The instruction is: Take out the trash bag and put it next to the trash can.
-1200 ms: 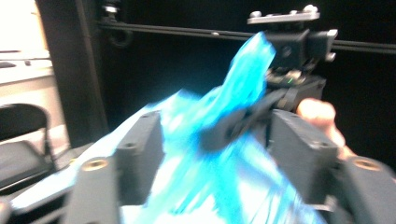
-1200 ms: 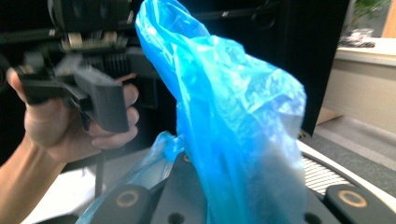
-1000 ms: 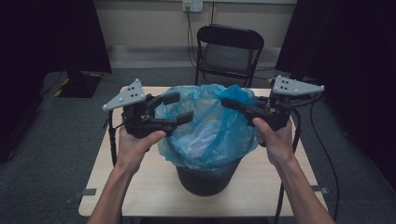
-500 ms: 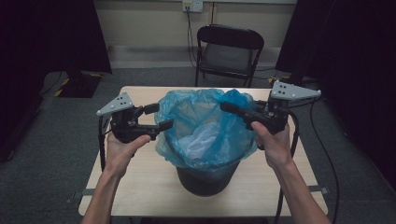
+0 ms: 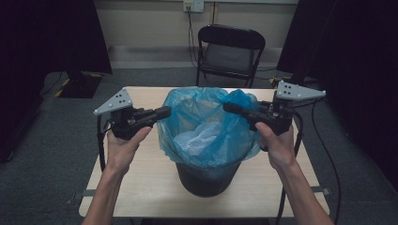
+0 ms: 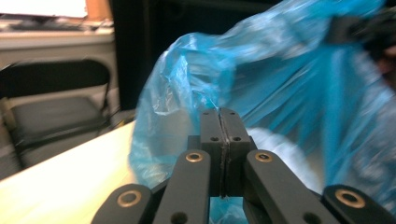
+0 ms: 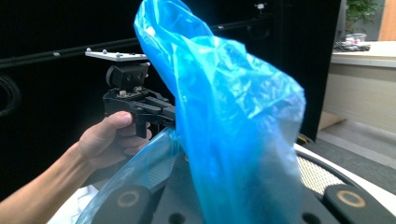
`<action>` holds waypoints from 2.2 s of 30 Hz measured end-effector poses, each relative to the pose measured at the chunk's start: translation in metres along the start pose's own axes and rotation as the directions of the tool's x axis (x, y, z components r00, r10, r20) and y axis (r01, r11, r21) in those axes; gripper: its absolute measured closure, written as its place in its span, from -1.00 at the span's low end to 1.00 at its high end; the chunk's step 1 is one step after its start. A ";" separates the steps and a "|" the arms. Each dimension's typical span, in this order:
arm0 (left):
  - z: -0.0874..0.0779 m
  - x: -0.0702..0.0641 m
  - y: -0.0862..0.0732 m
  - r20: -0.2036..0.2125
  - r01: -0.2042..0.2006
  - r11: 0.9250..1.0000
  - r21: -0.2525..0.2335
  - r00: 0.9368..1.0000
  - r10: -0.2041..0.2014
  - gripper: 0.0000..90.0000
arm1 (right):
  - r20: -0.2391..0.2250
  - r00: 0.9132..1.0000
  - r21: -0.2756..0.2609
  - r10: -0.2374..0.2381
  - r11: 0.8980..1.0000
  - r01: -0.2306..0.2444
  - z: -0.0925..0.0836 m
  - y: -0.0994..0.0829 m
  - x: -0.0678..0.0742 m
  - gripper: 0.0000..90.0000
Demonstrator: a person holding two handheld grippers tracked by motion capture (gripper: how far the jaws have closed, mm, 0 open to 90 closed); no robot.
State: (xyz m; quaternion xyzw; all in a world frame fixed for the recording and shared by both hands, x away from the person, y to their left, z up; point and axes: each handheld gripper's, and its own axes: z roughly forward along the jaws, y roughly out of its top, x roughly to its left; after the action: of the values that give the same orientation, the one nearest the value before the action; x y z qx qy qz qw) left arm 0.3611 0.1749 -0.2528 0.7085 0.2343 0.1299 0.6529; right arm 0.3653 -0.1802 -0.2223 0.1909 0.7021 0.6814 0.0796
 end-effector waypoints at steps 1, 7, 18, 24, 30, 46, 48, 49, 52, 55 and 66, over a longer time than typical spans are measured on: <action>0.002 -0.004 0.005 0.015 -0.008 1.000 -0.011 1.000 0.008 0.99 | -0.013 1.000 -0.004 -0.003 1.000 0.003 0.002 0.003 0.002 0.99; 0.023 -0.036 0.039 0.092 -0.042 0.996 -0.080 0.995 0.049 0.99 | -0.118 0.992 0.012 -0.038 0.999 0.040 0.020 0.005 0.020 0.99; 0.048 -0.047 0.046 0.160 -0.006 0.995 -0.095 0.987 0.021 1.00 | -0.132 0.991 0.049 0.023 0.999 -0.017 0.040 -0.003 0.026 0.50; 0.053 -0.051 0.045 0.196 0.010 0.995 -0.095 0.980 0.009 1.00 | -0.061 0.995 0.052 0.079 0.996 -0.076 0.042 -0.004 0.023 0.02; 0.060 -0.054 0.044 0.231 0.015 0.997 -0.079 0.973 0.003 1.00 | -0.037 0.998 0.052 0.055 0.997 -0.053 0.050 -0.004 0.024 0.31; 0.048 -0.048 0.036 0.213 -0.048 0.996 -0.073 0.975 0.063 -0.83 | -0.077 0.997 -0.030 -0.024 0.999 0.022 0.026 0.034 0.031 0.96; 0.056 -0.053 0.036 0.239 -0.068 0.996 -0.058 0.968 0.080 -0.70 | -0.095 0.995 -0.037 -0.026 0.999 0.023 0.029 0.040 0.034 0.96; 0.060 -0.056 0.035 0.237 -0.073 0.996 -0.047 0.968 0.082 -0.70 | -0.102 0.994 -0.039 -0.025 0.999 0.021 0.030 0.043 0.035 0.96; 0.073 -0.063 0.035 0.200 -0.104 0.995 0.000 0.974 0.102 -0.75 | -0.114 0.993 -0.029 -0.035 0.999 0.032 0.036 0.046 0.042 0.96; 0.078 -0.066 0.031 0.185 -0.127 0.992 0.016 0.975 0.122 -0.15 | -0.115 0.992 -0.023 -0.041 0.999 0.038 0.039 0.046 0.046 0.96; 0.061 -0.052 0.033 0.163 -0.107 0.994 -0.007 0.981 0.107 0.94 | -0.003 1.000 -0.045 -0.027 0.999 0.027 0.008 0.037 0.036 -0.36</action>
State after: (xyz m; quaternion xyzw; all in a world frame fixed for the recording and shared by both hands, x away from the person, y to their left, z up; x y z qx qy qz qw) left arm 0.3517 0.0953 -0.2211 0.7290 0.1419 0.1062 0.6612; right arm 0.3416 -0.1590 -0.1815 0.1783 0.6893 0.6961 0.0918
